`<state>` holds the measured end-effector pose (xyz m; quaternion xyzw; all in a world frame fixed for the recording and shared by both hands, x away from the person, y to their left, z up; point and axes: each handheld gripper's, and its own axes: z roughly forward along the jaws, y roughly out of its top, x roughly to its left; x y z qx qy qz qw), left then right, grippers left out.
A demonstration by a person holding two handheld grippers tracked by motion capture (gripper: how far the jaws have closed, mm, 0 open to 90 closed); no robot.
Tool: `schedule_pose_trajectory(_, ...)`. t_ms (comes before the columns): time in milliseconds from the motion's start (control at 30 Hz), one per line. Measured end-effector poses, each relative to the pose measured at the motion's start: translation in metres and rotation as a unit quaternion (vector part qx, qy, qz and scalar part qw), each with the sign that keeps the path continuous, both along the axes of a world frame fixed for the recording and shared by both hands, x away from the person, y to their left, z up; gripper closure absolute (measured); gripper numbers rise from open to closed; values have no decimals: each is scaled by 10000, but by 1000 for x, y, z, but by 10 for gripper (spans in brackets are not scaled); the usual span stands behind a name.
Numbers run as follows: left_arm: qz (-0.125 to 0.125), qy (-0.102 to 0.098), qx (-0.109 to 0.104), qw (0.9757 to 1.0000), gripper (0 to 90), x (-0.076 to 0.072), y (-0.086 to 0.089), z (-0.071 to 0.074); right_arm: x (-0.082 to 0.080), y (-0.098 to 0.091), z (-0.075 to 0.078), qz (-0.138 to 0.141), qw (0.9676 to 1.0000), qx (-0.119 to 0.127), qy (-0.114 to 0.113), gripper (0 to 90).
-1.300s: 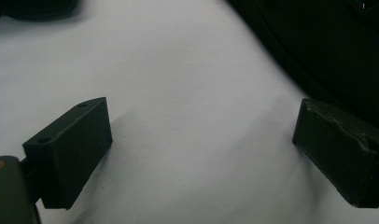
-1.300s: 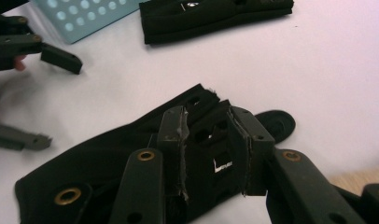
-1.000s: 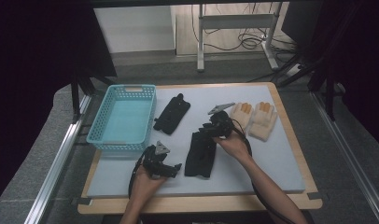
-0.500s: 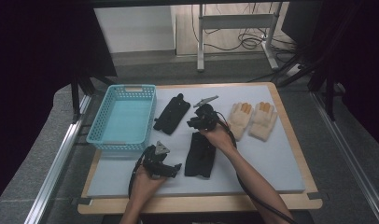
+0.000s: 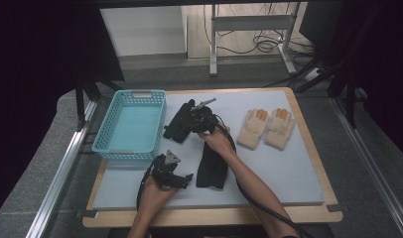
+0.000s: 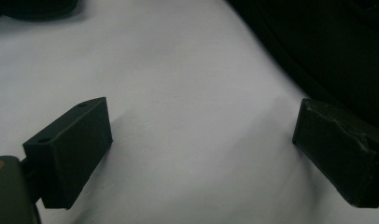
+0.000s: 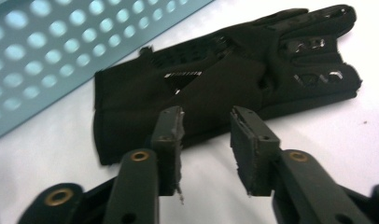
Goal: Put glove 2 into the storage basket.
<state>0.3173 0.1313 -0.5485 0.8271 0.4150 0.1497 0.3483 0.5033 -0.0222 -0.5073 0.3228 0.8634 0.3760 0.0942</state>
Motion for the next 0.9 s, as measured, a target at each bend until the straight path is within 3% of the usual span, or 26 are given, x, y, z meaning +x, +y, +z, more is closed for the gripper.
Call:
schedule_pose_trajectory(133, -6, 1, 4, 10000, 50, 0, 0, 0, 8, 4, -5, -182, 9998, 35, -11, 515)
schedule_pose_trajectory(233, -7, 1, 4, 10000, 50, 0, 0, 0, 11, 7, -11, -334, 9994, -75, -90, 457)
schedule_pose_trajectory(367, -7, 1, 4, 10000, 50, 0, 0, 0, 14, 12, -17, -430, 9990, -126, -39, 433)
schedule_pose_trajectory(467, -6, 2, 4, 10000, 50, 0, 0, 0, 16, 18, -20, -417, 9985, -341, -80, 442)
schedule_pose_trajectory(633, -7, 0, 6, 10000, 50, 0, 0, 0, 18, 22, -22, -610, 9971, -442, -125, 655)
schedule_pose_trajectory(733, -7, 1, 5, 10000, 50, 0, 0, 0, 19, 17, -20, -615, 9975, -338, -12, 823)
schedule_pose_trajectory(900, -8, 2, 5, 10000, 50, 0, 0, 0, 17, 12, -17, -561, 9982, -191, 14, 859)
